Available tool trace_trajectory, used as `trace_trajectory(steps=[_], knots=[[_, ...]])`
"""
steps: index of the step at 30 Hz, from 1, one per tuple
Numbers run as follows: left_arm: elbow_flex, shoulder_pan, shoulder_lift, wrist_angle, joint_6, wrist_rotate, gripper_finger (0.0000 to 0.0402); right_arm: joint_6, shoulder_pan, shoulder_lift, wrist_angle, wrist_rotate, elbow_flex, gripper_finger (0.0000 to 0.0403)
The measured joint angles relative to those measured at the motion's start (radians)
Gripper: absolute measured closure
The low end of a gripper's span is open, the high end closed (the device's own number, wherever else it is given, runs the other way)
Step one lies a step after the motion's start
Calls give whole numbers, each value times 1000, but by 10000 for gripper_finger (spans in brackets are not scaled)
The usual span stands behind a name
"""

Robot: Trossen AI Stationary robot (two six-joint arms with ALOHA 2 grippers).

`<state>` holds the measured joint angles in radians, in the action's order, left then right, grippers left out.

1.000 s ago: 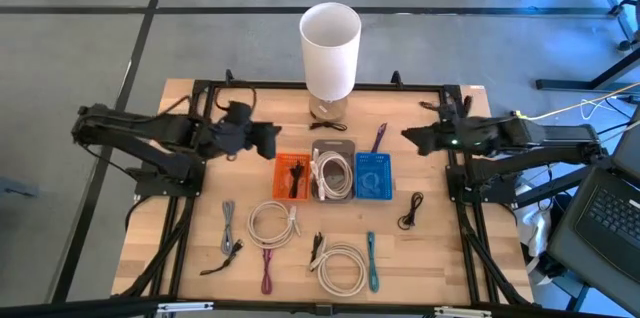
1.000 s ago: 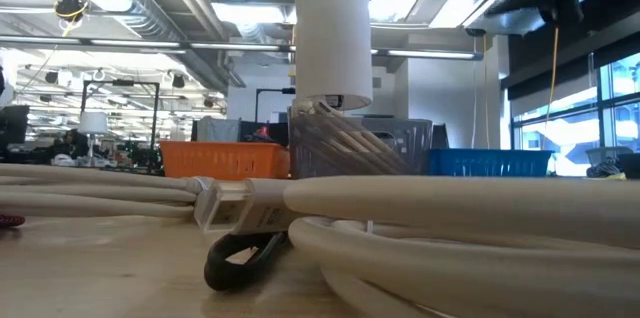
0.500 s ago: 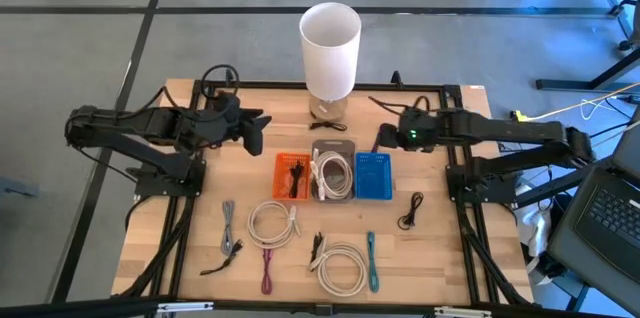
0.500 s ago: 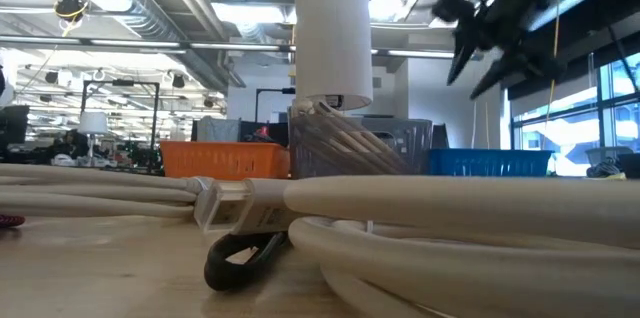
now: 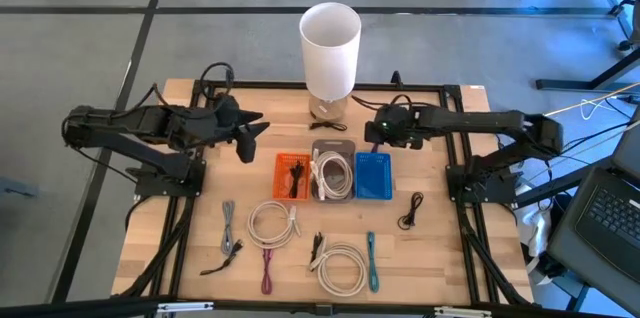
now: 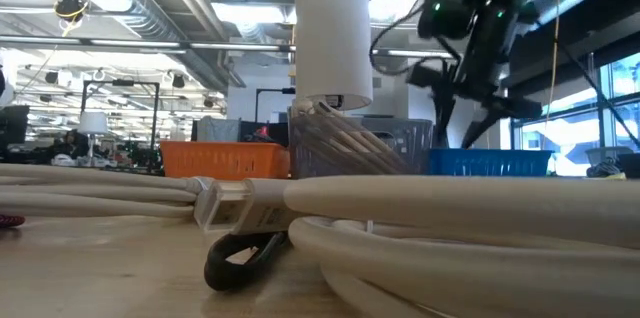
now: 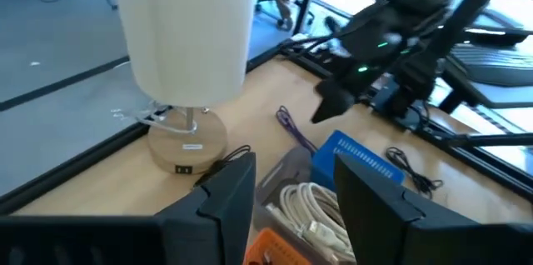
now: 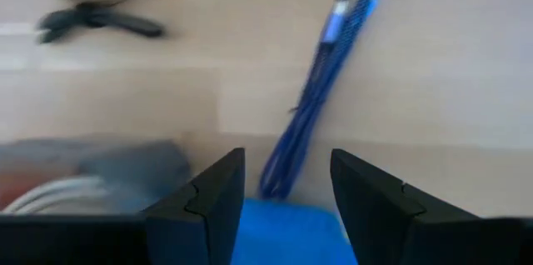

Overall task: Pick & Place USB Port
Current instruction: Put the purple charger cable into the blue bin

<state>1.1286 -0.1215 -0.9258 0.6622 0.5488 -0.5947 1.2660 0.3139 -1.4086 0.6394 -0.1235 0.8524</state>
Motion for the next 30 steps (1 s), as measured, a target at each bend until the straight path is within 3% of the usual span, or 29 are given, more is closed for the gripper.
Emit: trace_trajectory(steps=[11, 21, 25, 30], knots=[[0, 0, 66, 0, -80, 10, 245, -92, 73, -166, -129, -15, 0, 222], [0, 0, 69, 0, -129, 7, 245, -150, 83, -274, -132, -16, 2, 226], [0, 0, 69, 0, -129, 4, 245, -153, 83, -290, -124, -25, 4, 261], [0, 0, 68, 0, -126, 4, 245, -216, 83, -292, -116, -31, 3, 351]])
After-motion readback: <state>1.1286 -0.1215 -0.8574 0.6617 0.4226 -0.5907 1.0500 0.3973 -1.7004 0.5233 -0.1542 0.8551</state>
